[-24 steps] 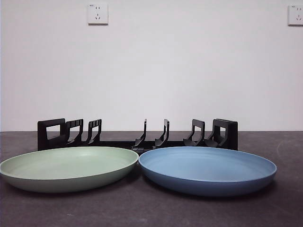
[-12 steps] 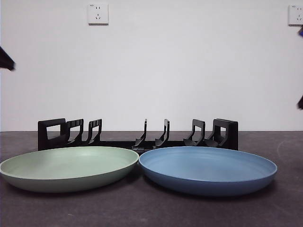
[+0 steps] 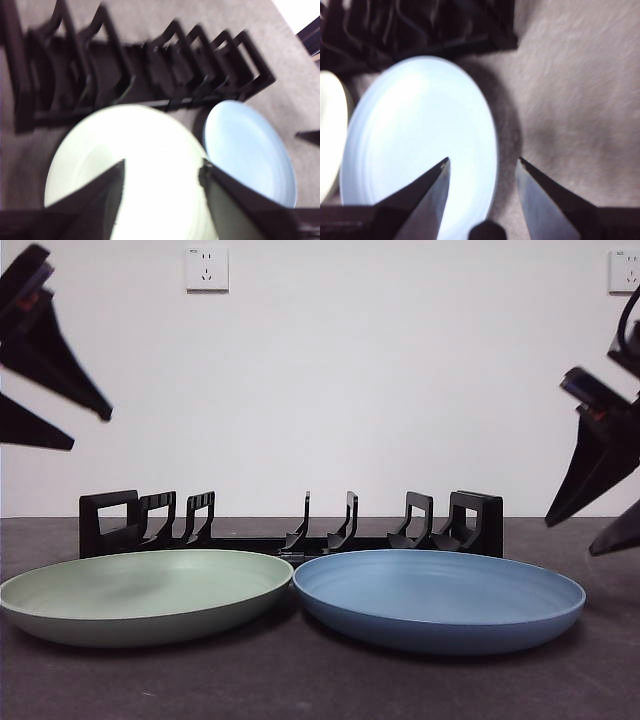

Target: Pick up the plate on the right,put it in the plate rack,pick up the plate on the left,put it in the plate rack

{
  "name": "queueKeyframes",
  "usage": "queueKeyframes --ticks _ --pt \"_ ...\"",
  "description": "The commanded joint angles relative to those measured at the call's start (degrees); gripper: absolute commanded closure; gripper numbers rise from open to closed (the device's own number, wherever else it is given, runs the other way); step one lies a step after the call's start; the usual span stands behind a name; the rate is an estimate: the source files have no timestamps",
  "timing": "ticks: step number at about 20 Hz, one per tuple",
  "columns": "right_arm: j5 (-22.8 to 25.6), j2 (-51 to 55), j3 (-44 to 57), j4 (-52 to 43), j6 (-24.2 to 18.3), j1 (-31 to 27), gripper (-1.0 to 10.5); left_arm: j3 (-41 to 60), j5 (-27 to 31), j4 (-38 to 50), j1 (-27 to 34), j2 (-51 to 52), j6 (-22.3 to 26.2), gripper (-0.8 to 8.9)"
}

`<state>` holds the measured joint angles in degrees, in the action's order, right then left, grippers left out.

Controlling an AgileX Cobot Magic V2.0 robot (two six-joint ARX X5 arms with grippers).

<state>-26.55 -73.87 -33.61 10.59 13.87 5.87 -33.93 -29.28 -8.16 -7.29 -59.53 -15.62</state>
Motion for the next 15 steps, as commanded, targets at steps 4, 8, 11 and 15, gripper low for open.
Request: queueKeyframes --ticks 4,8,11,15 --pt "0.13 -6.03 -0.35 -2.51 -0.92 1.7 7.3 -3.15 1.11 -0.94 -2.58 0.0 0.7 5.3" --pt "1.57 -9.97 -0.35 -2.84 -0.9 2.91 8.3 -3.87 2.84 -1.51 -4.61 0.0 0.83 5.3" --pt "1.64 -10.56 -0.35 -2.69 -0.22 2.95 9.6 -3.89 3.76 -2.56 -5.64 0.0 1.42 5.3" --pt "3.43 -8.28 -0.42 -1.88 1.75 2.82 9.6 -3.93 3.32 -3.67 -7.1 0.0 6.1 5.3"
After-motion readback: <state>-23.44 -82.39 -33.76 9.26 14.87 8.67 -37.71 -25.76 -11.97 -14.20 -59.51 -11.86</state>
